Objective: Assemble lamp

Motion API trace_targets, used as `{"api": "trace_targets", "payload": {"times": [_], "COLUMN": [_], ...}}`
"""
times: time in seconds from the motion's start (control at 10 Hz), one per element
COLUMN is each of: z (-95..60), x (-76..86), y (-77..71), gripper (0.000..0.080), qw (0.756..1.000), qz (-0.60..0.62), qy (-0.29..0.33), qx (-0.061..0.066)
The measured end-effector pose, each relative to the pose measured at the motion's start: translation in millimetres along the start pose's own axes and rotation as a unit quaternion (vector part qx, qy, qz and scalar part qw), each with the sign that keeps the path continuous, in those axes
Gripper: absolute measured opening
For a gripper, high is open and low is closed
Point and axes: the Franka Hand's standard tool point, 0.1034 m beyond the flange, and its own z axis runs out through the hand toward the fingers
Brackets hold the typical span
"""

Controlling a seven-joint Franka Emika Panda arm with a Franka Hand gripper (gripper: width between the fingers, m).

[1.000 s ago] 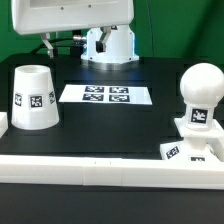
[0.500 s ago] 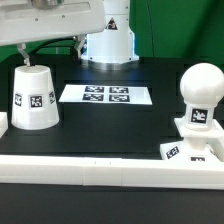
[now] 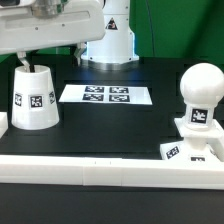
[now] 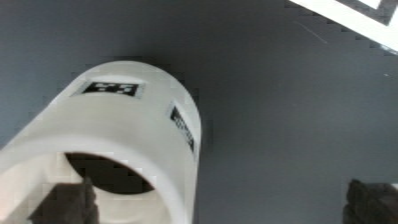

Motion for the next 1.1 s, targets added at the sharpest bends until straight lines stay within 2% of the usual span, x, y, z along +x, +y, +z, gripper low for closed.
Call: {"api": "trace_targets", "payload": {"times": [0.1, 0.2, 0.4, 0.5, 0.6, 0.7, 0.8, 1.0, 1.1], "z": [3.4, 5.4, 7.6, 8.6, 9.7, 10.6, 9.8, 8.0, 6.3], "x": [-1.5, -2.9, -3.7, -4.2, -4.7, -4.9, -3.6, 0.0, 3.0], "y": [0.1, 0.6, 0.4, 0.3, 0.0, -0.3, -1.4, -4.3, -9.2], "gripper": [0.0699, 0.0664, 0.0362, 0.0362, 0.018, 0.018, 0.0047, 0.0044, 0.0044], "qw": [1.0, 1.0, 1.0, 1.0, 1.0, 1.0, 1.0, 1.0, 1.0], "qz": [0.0, 0.001, 0.001, 0.002, 0.002, 0.001, 0.0, -0.005, -0.004], "qy": [-0.003, -0.005, -0.007, -0.008, -0.009, -0.01, -0.009, -0.01, -0.013], "qx": [0.001, 0.002, 0.003, 0.004, 0.004, 0.005, 0.005, 0.005, 0.012]}}
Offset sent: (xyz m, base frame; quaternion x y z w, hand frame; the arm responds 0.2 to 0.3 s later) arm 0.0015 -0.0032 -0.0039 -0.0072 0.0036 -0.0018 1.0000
